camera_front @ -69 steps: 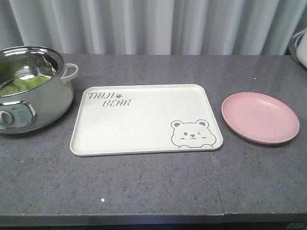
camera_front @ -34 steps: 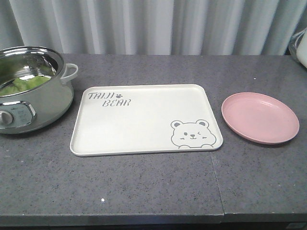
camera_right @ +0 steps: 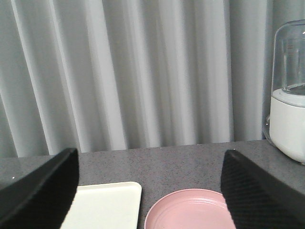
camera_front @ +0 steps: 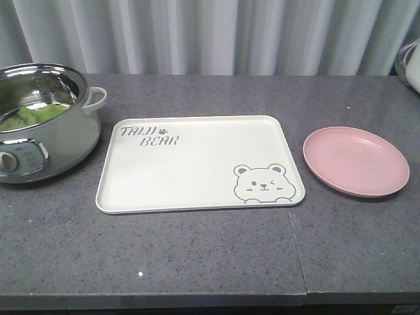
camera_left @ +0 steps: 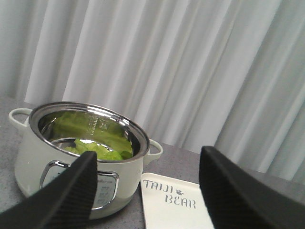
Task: Transfer vegetables to tray and serve
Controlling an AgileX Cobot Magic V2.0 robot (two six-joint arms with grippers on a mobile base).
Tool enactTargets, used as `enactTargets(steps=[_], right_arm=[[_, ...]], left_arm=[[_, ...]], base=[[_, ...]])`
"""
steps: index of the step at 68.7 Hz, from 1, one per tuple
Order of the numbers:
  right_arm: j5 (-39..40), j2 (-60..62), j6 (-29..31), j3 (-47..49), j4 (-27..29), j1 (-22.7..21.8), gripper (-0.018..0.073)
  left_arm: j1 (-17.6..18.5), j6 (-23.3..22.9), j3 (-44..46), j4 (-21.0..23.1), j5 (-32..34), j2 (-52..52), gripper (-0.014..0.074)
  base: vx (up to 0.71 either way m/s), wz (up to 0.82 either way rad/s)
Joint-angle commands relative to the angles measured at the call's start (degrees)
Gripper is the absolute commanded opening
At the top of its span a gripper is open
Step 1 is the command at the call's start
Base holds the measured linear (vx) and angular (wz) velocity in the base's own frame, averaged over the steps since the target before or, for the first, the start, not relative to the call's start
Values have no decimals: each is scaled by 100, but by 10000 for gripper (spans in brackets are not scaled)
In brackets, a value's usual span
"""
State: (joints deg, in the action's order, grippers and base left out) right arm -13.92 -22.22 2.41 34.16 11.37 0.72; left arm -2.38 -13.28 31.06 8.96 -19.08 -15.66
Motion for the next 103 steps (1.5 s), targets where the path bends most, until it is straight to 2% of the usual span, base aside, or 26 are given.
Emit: enactTargets(steps=[1,10,21,42,48,55,65,76,103], right_arm=[[361,-220,66,329,-26,-10,582],[89,-806,304,887,-31,-10,582],[-495,-1694,477,1590,-21,-10,582],[-922,-2555,477,1738,8,-10,582],[-1022,-2620,477,1738,8,-10,582],[-1123,-2620,477,1738,8,-10,582],[-1191,-2620,477,1738,8,-10,582],[-1316,-2620,495,1738,-17,-10,582],[-1421,-2620,495,1738,-17,-10,582]], left_arm=[[39,22,534,20,278,-550,452],[39,633,1529,20,-341,-1809,442],[39,1041,3107,20,-699,-3493,442],[39,1151,6238,-327,-2023,-6388,442],[39,1062,6977,-561,-2484,-7095,442],[20,860,7608,-1047,-3097,-7780,442],[-99,831,8053,-1222,-3649,-8455,442],[-142,831,8094,-1130,-3702,-8861,442],[-142,740,8096,-1239,-3654,-9495,442]], base=[[0,0],[0,0],[0,0],[0,0],[0,0],[0,0],[0,0],[0,0],[0,0]])
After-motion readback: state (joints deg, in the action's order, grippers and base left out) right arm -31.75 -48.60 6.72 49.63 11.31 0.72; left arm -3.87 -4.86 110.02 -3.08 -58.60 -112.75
